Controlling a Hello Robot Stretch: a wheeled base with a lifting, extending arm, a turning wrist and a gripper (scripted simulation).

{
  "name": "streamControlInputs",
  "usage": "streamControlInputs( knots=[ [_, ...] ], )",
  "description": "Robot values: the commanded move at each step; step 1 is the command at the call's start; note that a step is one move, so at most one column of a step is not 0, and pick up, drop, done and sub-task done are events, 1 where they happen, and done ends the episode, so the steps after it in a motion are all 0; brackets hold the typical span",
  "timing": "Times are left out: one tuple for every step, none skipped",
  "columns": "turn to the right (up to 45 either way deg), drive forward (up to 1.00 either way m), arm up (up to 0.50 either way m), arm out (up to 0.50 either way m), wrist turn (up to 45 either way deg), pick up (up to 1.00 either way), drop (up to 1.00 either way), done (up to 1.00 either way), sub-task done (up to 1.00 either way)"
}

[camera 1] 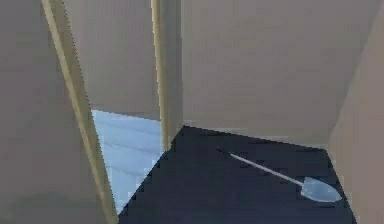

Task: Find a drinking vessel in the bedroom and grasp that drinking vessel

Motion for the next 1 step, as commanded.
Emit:
streamControlInputs(
  knots=[
    [0.0, 1.00, 0.00, 0.00, 0.0, 0.00, 0.00, 0.00, 0.00]
  ],
)
